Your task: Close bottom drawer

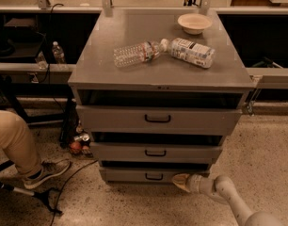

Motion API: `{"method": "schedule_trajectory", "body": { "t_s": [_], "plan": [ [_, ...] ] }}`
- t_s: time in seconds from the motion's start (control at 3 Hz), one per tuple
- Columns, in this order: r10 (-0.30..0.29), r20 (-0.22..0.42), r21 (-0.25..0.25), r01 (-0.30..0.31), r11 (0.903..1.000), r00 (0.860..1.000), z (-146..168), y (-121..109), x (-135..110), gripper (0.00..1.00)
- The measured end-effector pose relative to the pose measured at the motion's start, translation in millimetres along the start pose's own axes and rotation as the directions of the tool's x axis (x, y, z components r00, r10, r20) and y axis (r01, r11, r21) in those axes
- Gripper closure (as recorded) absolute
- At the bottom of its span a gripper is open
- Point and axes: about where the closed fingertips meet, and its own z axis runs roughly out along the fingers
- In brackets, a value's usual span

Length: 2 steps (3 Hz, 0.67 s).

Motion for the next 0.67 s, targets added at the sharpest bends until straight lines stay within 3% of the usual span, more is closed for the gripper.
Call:
{"method": "schedule_trajectory", "body": {
  "t_s": [0.33,0.67],
  "plan": [
    [0.070,-0.070,0.063,-0.066,0.9958,0.995,-39.9,-1.7,30.9,1.00],
    [0.146,-0.129,0.113,-0.131,0.9849,0.981,-72.9,-1.6,57.2,1.00]
  ]
}}
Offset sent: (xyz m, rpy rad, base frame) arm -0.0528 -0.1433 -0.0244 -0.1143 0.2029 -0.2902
